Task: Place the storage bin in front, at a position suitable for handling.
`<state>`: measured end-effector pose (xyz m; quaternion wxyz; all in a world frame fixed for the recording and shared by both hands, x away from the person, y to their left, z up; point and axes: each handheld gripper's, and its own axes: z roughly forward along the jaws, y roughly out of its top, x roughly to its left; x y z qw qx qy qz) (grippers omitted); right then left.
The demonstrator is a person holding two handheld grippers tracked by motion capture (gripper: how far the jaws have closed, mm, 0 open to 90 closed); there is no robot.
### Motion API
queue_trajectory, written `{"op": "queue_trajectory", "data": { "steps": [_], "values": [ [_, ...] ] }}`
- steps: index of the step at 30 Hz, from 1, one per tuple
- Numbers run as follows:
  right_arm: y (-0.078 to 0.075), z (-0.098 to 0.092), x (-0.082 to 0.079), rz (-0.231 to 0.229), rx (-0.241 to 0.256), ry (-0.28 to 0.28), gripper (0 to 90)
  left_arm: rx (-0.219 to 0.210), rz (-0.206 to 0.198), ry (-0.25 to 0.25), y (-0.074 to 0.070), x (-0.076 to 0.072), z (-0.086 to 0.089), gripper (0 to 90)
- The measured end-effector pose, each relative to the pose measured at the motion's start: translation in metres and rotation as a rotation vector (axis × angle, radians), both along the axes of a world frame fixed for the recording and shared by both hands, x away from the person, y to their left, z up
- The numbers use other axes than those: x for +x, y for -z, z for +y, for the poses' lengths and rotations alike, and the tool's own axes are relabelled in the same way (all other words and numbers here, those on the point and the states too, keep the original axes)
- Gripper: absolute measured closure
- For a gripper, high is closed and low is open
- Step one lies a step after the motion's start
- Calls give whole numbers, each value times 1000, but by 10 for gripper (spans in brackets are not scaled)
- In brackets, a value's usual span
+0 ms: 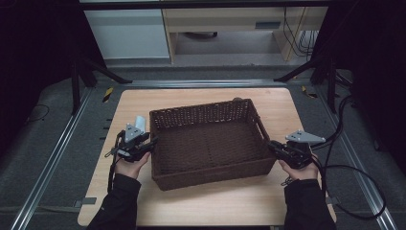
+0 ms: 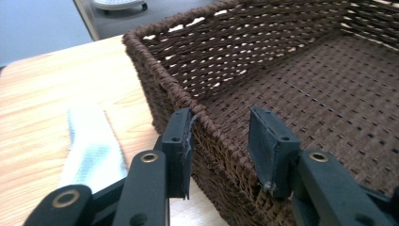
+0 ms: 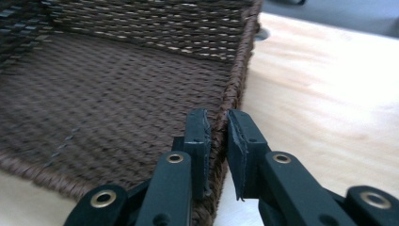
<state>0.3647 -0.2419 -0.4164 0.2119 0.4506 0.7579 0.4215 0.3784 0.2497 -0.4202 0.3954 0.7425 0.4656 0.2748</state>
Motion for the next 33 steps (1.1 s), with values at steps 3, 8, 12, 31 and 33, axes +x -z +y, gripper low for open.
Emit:
{"op": "queue_trajectory", "data": {
  "steps": [3,8,12,31,33],
  "values": [
    [-4,-1,-3,21,11,-37,753,-6,5,1,1,3,2,596],
    [-9,2,4,-39,6,-7,626,21,2,-5,2,7,-1,601],
    [-7,7,22,-62,39,-13,631,12,-4,-16,4,13,1,616],
    [6,20,19,-36,32,2,738,-10,0,-14,5,15,5,652],
    [6,20,15,-38,32,0,737,-8,2,-6,5,10,6,652]
  ]
}}
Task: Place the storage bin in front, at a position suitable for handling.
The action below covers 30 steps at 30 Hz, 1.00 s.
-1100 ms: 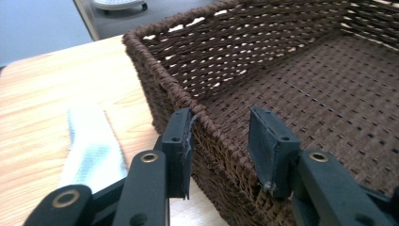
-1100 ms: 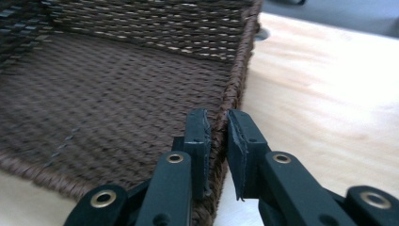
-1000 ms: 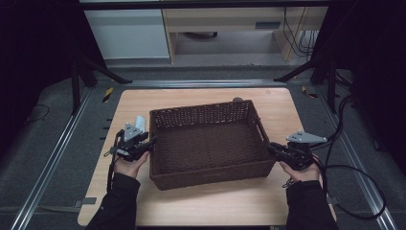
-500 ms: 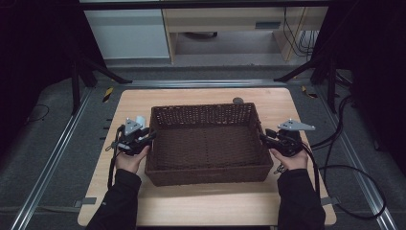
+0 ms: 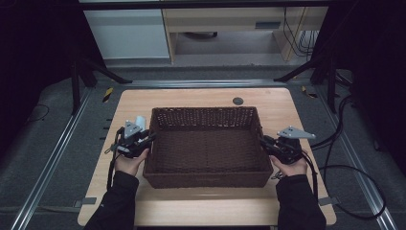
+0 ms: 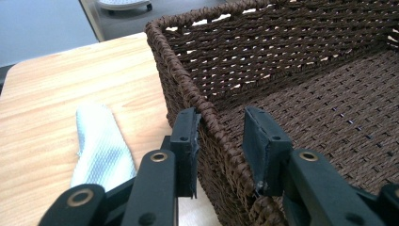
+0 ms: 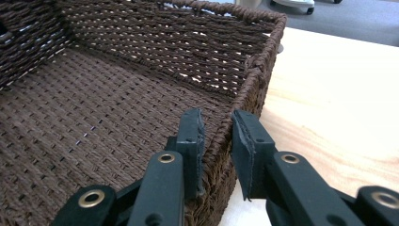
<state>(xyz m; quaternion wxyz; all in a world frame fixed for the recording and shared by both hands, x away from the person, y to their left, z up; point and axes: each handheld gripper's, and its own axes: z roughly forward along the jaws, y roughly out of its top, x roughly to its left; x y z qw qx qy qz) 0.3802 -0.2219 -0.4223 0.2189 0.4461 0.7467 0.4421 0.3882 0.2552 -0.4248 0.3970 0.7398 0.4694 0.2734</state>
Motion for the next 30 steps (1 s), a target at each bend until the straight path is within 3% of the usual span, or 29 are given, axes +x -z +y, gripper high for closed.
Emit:
{"op": "queue_trajectory", "data": {
  "steps": [4,5,8,13,14,18,24,30],
  "values": [
    [-3,-3,-11,1,1,-20,716,10,4,10,0,-5,0,650],
    [-4,-3,-11,-12,-1,-13,659,7,5,9,0,-4,0,650],
    [-4,-3,0,-29,13,3,647,-2,8,7,1,1,0,655],
    [1,1,8,-20,-7,7,666,8,5,-2,4,6,-6,668],
    [3,2,8,-23,-28,16,664,5,4,-3,4,6,-7,676],
    [4,1,3,-12,-8,32,695,-18,12,5,5,2,-6,680],
    [3,-5,-8,-4,-2,27,695,-6,17,22,4,-10,-11,677],
    [4,-7,-6,-12,-7,32,700,-2,27,17,5,-13,-15,672]
  ]
}}
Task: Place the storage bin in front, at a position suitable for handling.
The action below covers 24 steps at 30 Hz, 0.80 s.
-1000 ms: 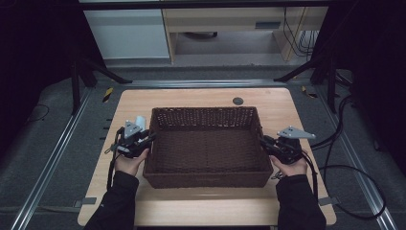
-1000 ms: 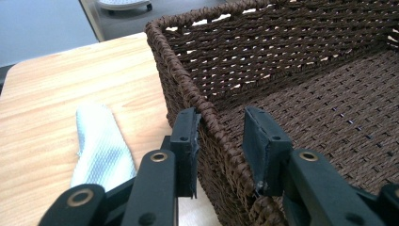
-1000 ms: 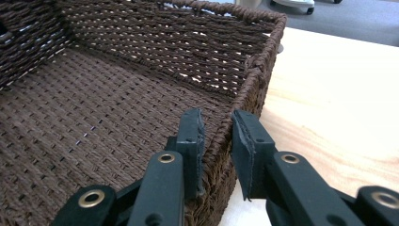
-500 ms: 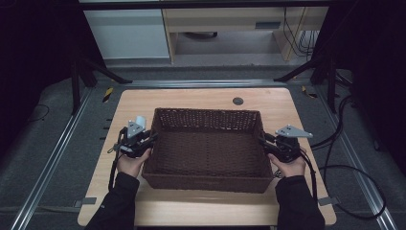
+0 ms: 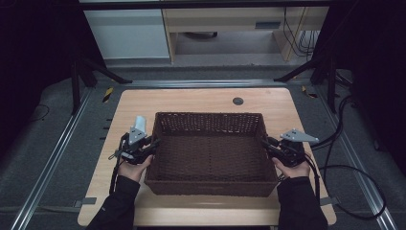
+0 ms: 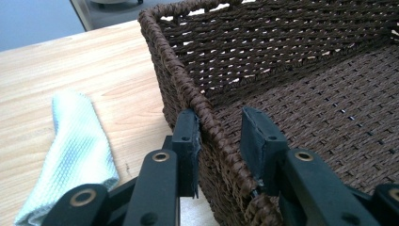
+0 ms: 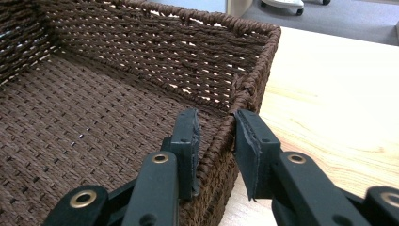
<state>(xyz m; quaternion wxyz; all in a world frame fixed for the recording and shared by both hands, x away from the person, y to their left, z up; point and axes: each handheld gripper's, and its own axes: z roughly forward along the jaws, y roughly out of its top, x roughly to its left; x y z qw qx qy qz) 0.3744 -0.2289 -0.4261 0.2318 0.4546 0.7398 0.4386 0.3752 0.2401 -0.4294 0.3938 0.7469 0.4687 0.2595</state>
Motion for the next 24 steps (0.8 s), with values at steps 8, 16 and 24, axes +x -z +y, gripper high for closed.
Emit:
{"op": "queue_trajectory", "data": {
  "steps": [8,16,24],
  "values": [
    [-2,-6,-3,8,-10,13,714,1,-3,13,1,-1,-8,670],
    [-4,-7,-3,-18,-9,14,604,-10,8,27,-1,0,-6,610],
    [-4,-8,-4,-22,-19,10,495,-75,-48,-6,-24,-4,14,468]
  ]
}}
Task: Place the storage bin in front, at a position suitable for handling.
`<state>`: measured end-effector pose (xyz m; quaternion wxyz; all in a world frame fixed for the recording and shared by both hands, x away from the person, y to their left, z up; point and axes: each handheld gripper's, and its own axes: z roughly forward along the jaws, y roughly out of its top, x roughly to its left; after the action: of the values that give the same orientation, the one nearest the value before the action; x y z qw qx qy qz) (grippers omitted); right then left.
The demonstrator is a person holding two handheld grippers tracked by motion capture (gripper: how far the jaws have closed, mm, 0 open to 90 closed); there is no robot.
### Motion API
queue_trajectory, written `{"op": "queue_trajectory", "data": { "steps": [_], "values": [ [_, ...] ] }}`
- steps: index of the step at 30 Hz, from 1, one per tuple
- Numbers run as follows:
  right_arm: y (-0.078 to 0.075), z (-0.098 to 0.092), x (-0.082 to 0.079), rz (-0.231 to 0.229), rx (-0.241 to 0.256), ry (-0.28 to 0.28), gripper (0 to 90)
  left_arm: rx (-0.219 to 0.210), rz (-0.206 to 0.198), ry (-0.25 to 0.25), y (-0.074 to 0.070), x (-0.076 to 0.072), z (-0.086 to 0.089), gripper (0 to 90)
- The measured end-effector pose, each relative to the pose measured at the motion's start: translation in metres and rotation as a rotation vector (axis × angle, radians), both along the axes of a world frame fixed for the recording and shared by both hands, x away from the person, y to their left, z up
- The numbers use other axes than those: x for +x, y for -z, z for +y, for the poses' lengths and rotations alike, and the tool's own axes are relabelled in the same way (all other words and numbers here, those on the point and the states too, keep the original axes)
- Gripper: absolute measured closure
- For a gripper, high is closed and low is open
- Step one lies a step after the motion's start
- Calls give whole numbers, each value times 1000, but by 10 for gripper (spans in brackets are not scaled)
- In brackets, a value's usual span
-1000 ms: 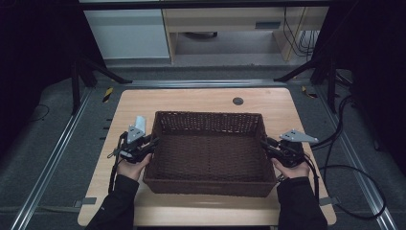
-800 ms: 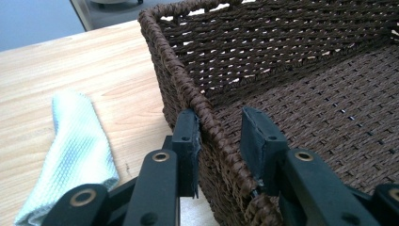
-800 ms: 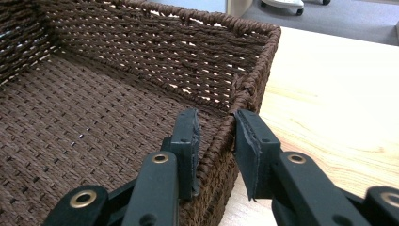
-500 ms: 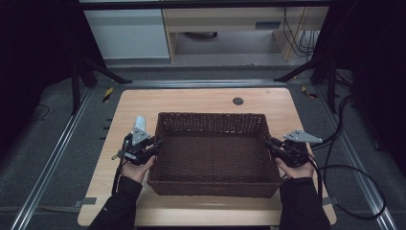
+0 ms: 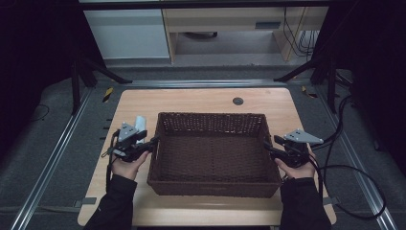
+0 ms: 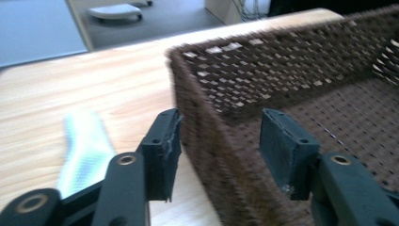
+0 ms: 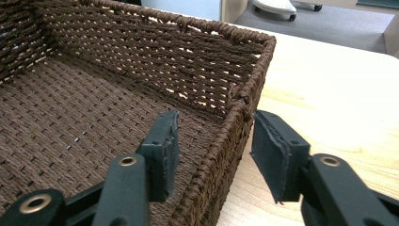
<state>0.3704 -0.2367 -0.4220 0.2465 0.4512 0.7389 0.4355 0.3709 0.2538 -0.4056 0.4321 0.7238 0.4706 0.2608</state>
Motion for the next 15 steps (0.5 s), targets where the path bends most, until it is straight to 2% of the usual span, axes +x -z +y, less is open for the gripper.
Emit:
{"op": "queue_trajectory", "data": {
  "steps": [3,5,10,15],
  "values": [
    [1,0,0,4,1,-3,478,1,-3,-31,-4,1,13,446],
    [2,0,0,6,-5,-4,458,31,-6,-68,-2,4,24,439],
    [2,-1,1,2,-3,2,435,74,44,-164,13,21,53,445],
    [3,-2,2,2,-12,5,422,109,76,-198,28,41,71,453]
  ]
}}
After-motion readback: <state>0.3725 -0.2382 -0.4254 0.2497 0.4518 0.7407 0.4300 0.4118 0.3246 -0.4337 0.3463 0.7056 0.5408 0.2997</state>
